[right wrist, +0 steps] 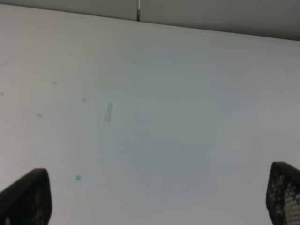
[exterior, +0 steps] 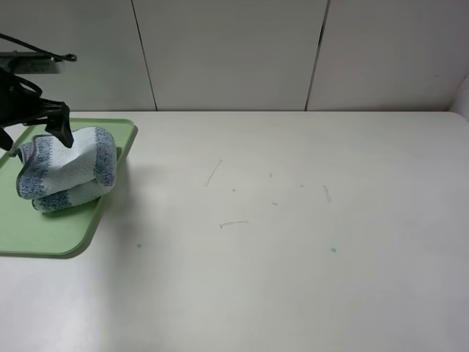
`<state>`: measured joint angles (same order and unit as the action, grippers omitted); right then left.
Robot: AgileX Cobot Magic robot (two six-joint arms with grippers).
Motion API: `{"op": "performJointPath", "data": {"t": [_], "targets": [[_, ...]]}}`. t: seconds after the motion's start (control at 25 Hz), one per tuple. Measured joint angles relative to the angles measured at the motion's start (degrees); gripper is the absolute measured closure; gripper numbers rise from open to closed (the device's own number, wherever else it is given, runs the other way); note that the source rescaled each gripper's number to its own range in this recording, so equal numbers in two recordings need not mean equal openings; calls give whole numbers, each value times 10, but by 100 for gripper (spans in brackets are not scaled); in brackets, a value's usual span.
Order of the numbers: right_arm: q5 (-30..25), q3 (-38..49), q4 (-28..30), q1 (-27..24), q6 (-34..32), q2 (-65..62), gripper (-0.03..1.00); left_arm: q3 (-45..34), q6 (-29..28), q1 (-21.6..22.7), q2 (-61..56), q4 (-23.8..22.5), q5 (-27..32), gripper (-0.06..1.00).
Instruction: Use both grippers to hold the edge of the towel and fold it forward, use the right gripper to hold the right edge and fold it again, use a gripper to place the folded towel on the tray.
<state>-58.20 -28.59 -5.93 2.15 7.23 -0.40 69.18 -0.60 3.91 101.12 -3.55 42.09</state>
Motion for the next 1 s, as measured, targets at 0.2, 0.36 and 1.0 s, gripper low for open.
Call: {"op": "performJointPath", "data": {"t": [0.2,0.36,1.0], "targets": [[0,0,0,0,0,0,-3,0,-1,0,-41,0,37,-5],[0,0,0,0,0,0,-3,0,-1,0,-61,0,74,-5],[0,0,0,0,0,0,-3,-15,40,0,-196,0,178,-6]]}}
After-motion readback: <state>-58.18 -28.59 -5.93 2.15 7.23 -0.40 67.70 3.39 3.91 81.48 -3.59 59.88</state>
